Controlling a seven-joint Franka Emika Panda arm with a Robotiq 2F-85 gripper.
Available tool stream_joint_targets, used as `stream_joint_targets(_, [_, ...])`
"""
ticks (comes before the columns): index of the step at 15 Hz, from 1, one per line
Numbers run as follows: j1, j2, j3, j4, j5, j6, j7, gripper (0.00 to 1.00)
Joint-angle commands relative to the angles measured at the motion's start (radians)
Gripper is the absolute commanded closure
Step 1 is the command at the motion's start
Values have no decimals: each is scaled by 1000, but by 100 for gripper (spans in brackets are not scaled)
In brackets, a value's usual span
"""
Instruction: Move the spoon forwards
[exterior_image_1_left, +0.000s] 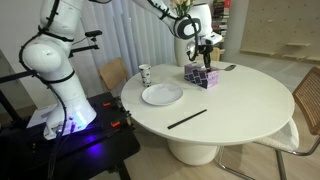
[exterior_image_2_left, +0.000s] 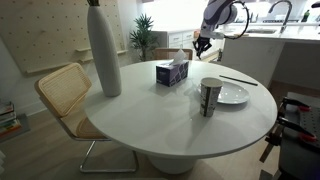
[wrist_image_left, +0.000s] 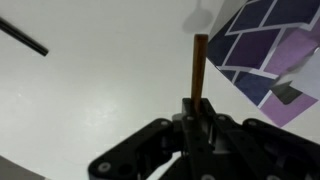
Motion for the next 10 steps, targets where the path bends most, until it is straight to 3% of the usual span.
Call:
stream_joint_targets(1, [-68,-163,26,-109,-20,-103,-210,97])
stream_joint_targets(7, [-166,-280,8,-151,-55,-322,-520,97])
stream_joint_targets(10, [-166,-322,8,-181,-109,-407,-638,97])
